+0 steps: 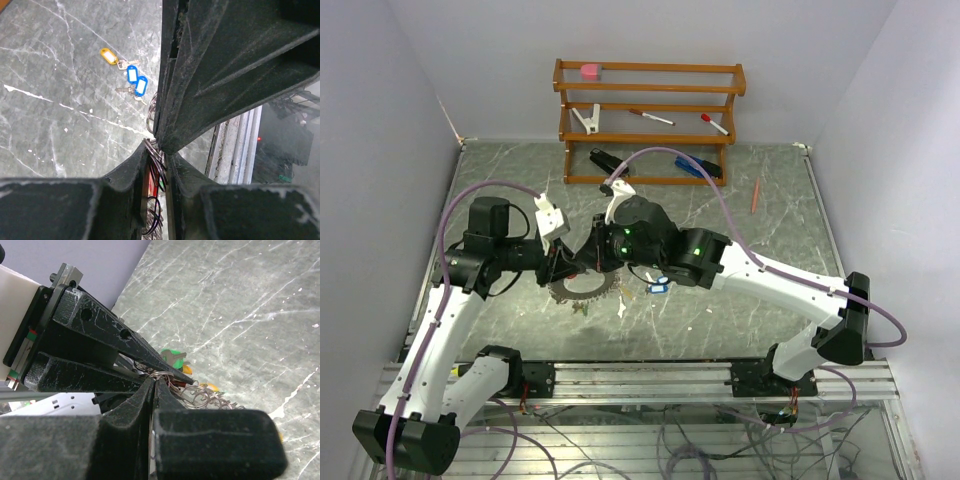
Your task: Put the keys on the keyring
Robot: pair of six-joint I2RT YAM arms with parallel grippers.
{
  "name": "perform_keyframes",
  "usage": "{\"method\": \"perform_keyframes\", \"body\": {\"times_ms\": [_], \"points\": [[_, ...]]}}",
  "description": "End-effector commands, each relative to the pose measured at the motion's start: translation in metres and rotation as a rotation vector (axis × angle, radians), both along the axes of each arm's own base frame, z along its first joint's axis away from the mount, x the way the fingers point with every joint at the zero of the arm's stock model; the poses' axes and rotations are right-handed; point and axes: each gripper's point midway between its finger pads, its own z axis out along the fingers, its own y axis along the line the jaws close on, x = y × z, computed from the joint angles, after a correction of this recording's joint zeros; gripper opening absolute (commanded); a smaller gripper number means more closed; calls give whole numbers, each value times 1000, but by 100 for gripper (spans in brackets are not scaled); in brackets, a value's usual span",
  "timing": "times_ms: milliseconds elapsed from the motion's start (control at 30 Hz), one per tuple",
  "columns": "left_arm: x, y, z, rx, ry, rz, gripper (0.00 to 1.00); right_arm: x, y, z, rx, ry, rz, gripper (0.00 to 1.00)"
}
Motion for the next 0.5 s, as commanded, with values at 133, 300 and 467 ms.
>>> {"method": "perform_keyframes", "body": {"times_ms": [133, 300, 467], "points": [[1, -1, 17, -18, -45, 2, 32, 0, 5, 14, 39, 5, -7, 0], [8, 7, 9, 51, -17, 40, 54, 1, -1, 24, 54, -12, -22, 0], [4, 12, 16, 94, -57, 16, 57, 1, -4, 28, 60, -17, -25, 0]]}}
